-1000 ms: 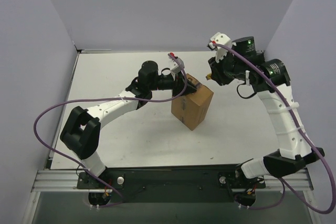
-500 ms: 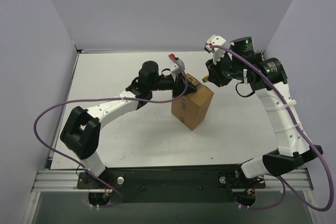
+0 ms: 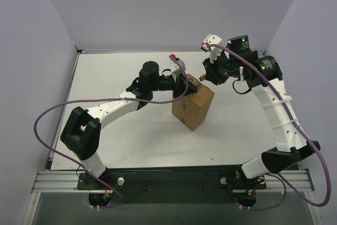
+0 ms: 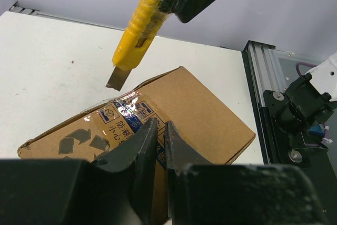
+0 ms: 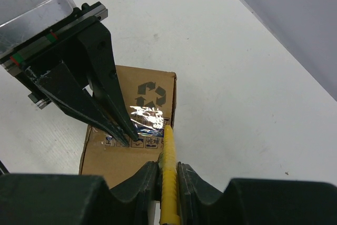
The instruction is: Unpack the express box
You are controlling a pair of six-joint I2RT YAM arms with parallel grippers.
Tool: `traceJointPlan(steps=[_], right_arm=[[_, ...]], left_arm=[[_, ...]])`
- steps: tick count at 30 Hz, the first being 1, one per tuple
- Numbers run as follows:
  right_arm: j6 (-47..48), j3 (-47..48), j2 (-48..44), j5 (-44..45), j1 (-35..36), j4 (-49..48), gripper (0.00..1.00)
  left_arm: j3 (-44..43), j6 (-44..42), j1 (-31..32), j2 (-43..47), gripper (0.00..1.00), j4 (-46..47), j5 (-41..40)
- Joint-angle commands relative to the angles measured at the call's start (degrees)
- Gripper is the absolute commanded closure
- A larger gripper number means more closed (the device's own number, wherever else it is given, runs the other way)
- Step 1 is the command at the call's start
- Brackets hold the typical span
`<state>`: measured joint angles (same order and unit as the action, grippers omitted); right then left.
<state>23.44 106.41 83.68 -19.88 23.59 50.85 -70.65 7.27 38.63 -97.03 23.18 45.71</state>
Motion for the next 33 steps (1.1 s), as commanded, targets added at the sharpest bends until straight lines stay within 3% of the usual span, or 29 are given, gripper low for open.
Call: traceJointPlan(steps=[1, 33], right_arm=[[1.0, -0.6, 1.0, -0.4, -0.3, -2.4, 1.0], [0.7, -1.9, 1.0, 2.0, -0.4, -3.2, 1.0]], left_arm=[[1.7, -1.1, -0.3, -3.9, 0.8, -10.8, -0.8], [2.0, -0.1, -0.6, -4.4, 0.8, -10.1, -1.2]])
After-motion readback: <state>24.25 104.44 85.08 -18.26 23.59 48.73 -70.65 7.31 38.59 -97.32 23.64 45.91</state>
